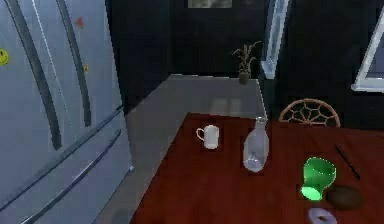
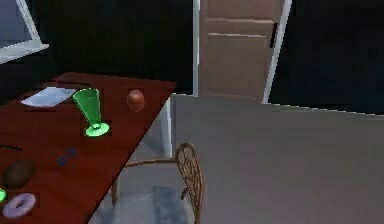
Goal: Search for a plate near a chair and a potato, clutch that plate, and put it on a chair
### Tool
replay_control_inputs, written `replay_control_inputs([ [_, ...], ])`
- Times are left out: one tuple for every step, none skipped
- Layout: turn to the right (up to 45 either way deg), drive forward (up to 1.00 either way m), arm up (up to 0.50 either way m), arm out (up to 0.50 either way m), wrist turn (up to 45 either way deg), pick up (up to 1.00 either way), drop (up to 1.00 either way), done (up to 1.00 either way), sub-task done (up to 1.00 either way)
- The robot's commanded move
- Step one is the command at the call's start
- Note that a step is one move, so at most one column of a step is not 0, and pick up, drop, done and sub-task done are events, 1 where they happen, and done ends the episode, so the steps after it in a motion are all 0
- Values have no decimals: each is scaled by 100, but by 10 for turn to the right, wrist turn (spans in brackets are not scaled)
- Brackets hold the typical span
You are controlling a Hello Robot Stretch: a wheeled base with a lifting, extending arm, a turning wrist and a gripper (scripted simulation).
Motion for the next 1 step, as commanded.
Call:
replay_control_inputs([
  [450,0,0,0,0,0,0,0,0],
])
